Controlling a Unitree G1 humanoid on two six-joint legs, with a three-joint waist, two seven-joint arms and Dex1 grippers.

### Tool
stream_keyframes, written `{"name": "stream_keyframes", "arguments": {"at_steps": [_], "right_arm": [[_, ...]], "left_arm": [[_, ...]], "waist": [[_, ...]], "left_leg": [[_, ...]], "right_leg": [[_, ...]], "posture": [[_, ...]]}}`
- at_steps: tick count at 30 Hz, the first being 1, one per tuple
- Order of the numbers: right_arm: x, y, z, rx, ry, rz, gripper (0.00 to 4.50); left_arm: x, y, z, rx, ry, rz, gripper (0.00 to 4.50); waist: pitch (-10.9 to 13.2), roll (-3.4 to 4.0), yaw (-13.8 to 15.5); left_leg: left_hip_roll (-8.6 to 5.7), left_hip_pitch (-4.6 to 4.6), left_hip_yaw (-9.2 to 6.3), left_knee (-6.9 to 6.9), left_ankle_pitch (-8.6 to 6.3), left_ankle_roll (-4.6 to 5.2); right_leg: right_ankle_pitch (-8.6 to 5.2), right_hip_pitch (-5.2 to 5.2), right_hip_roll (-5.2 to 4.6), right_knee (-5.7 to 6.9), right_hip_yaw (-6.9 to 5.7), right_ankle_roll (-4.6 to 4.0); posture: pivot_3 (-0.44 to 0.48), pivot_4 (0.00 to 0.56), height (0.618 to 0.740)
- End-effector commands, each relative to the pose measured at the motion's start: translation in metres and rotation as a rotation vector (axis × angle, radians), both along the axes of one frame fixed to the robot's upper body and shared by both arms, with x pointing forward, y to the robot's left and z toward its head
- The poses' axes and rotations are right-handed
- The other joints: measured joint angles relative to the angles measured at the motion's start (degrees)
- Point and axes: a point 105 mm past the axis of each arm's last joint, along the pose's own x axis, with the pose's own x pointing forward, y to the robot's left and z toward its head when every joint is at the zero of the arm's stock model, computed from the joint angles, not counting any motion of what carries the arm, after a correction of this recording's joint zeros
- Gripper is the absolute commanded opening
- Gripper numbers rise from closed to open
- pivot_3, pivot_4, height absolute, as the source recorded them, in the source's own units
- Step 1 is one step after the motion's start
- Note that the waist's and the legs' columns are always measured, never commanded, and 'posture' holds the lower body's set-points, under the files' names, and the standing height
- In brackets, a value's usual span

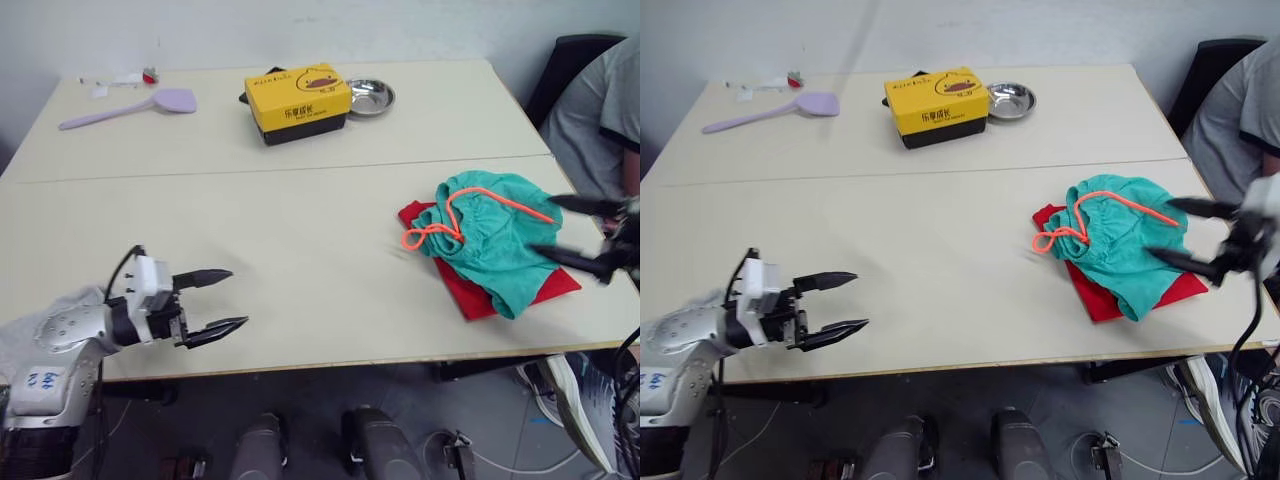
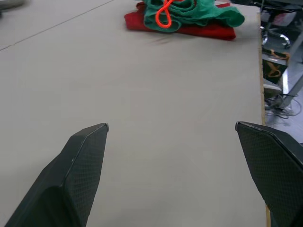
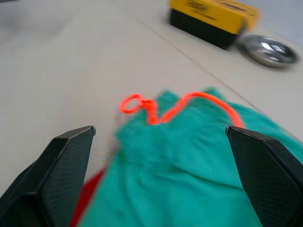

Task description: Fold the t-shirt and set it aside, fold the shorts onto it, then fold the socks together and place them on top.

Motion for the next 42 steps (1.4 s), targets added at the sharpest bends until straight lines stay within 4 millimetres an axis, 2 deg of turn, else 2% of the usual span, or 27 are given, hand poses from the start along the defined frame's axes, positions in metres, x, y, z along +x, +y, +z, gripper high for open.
{"name": "stream_keyframes", "arguments": {"at_steps": [1, 4, 8, 10, 14, 18, 19, 22, 26, 28, 30, 32, 35, 38, 40, 42], "right_arm": [[-0.017, 0.038, -0.001, 0.018, -0.132, 0.120, 4.49], [-0.029, 0.054, -0.037, -0.023, -0.156, 0.162, 4.49], [-0.025, 0.057, -0.052, -0.038, -0.221, 0.077, 4.49], [-0.017, 0.057, -0.053, -0.057, -0.250, 0.005, 4.49], [-0.014, 0.060, -0.054, -0.054, -0.246, -0.024, 4.49], [-0.013, 0.063, -0.056, -0.023, -0.205, -0.029, 4.49], [-0.011, 0.062, -0.055, -0.025, -0.216, -0.031, 4.49], [-0.005, 0.058, -0.045, -0.002, -0.236, -0.072, 4.49], [-0.017, 0.053, -0.051, -0.035, -0.202, -0.041, 4.49], [-0.022, 0.051, -0.054, -0.045, -0.197, -0.039, 4.49], [-0.028, 0.051, -0.057, -0.045, -0.189, -0.022, 4.49], [-0.031, 0.051, -0.058, -0.040, -0.188, -0.030, 4.49], [-0.033, 0.050, -0.062, -0.047, -0.169, -0.038, 4.49], [-0.035, 0.055, -0.065, -0.037, -0.146, -0.024, 4.49], [-0.035, 0.061, -0.063, -0.018, -0.156, -0.009, 4.49], [-0.036, 0.066, -0.061, 0.000, -0.162, 0.011, 4.49]], "left_arm": [[-0.009, 0.017, 0.008, 0.055, -0.060, 0.069, 4.50], [-0.020, 0.027, 0.005, 0.051, -0.056, 0.139, 4.50], [-0.031, 0.035, 0.000, 0.040, -0.045, 0.206, 4.50], [-0.036, 0.037, -0.003, 0.042, -0.033, 0.222, 4.50], [-0.039, 0.037, -0.003, 0.033, -0.019, 0.223, 4.50], [-0.031, 0.029, 0.001, 0.019, -0.037, 0.190, 4.50], [-0.027, 0.027, 0.004, 0.018, -0.049, 0.182, 4.50], [-0.021, 0.021, 0.011, 0.018, -0.079, 0.156, 4.50], [-0.027, 0.024, 0.007, 0.025, -0.042, 0.150, 4.50], [-0.029, 0.032, 0.005, 0.027, -0.031, 0.193, 4.50], [-0.035, 0.050, 0.005, 0.025, -0.041, 0.293, 4.50], [-0.047, 0.071, 0.001, 0.031, -0.035, 0.397, 4.50], [-0.062, 0.088, -0.002, 0.017, -0.027, 0.502, 4.50], [-0.079, 0.110, 0.003, -0.028, -0.042, 0.646, 4.50], [-0.092, 0.124, -0.001, -0.035, -0.030, 0.735, 4.50], [-0.110, 0.137, -0.013, -0.026, 0.008, 0.824, 4.50]], "waist": [[0.0, 0.00, -0.1], [0.0, -0.03, 0.0], [0.0, -0.10, 0.2], [0.0, -0.10, 0.2], [-0.1, -0.11, 0.2], [0.0, 0.00, 0.3], [0.1, 0.15, 0.2], [0.2, 0.43, -0.1], [0.2, 0.47, 1.5], [0.2, 0.47, 1.6], [0.3, 0.47, 1.5], [0.2, 0.48, 1.2], [0.3, 0.46, 1.1], [0.3, 0.38, 1.4], [0.3, 0.46, 1.5], [0.3, 0.52, 1.4]], "left_leg": [[0.01, 0.11, -0.01, 0.00, -0.01, 0.02], [0.00, 0.54, -0.04, -0.09, -0.22, 0.03], [-0.08, 0.57, -0.13, -0.07, -0.29, 0.09], [-0.08, 0.62, -0.13, -0.05, -0.29, 0.09], [-0.07, 0.69, -0.18, -0.09, -0.30, 0.07], [-0.12, 0.64, -0.27, -0.13, -0.30, 0.09], [-0.22, 0.67, -0.80, -0.16, -0.27, 0.14], [-1.20, 0.77, -3.07, -0.35, 0.09, 0.28], [-1.08, 0.95, -2.95, -0.29, 0.07, 0.21], [-1.07, 0.95, -2.96, -0.36, 0.05, 0.21], [-1.07, 0.92, -2.96, -0.39, 0.04, 0.22], [-1.07, 0.92, -2.94, -0.39, 0.05, 0.23], [-0.98, 1.05, -2.76, -0.47, 0.03, 0.23], [-0.98, 1.22, -2.59, -0.68, 0.03, 0.23], [-0.99, 1.21, -2.59, -0.78, 0.03, 0.23], [-1.28, 0.92, -3.30, -1.01, 0.27, 0.32]], "right_leg": [[0.00, 0.14, 0.00, -0.07, -0.01, 0.00], [0.00, 0.66, -0.02, -0.29, -0.05, 0.00], [0.00, 0.81, -0.12, -0.45, -0.11, 0.00], [0.00, 0.88, -0.13, -0.47, -0.12, 0.00], [-0.01, 0.95, -0.12, -0.52, -0.17, -0.01], [-0.01, 1.16, -0.14, -0.63, -0.28, -0.02], [-0.01, 1.52, -0.24, -0.91, -0.73, -0.02], [-0.16, 3.28, -1.13, -1.63, -3.24, -0.11], [-0.16, 3.07, -1.17, -1.62, -3.08, -0.12], [-0.16, 3.07, -1.17, -1.69, -3.09, -0.12], [-0.16, 3.07, -1.18, -1.74, -3.08, -0.12], [-0.16, 3.07, -1.20, -1.75, -3.06, -0.13], [-0.18, 3.07, -1.20, -1.76, -3.04, -0.16], [-0.22, 3.07, -1.24, -1.80, -2.91, -0.24], [-0.27, 3.14, -1.25, -1.87, -2.91, -0.33], [-0.37, 3.67, -1.55, -2.51, -3.90, -0.48]], "posture": [[0.000, 0.150, 0.740], [0.000, 0.150, 0.740], [0.000, 0.150, 0.740], [0.000, 0.150, 0.740], [0.000, 0.150, 0.740], [0.000, 0.150, 0.740], [0.000, 0.150, 0.740], [0.000, 0.150, 0.740], [0.000, 0.150, 0.740], [0.000, 0.150, 0.740], [0.000, 0.150, 0.740], [0.000, 0.150, 0.740], [0.000, 0.150, 0.740], [0.000, 0.150, 0.740], [0.000, 0.150, 0.740], [0.000, 0.150, 0.740]]}}
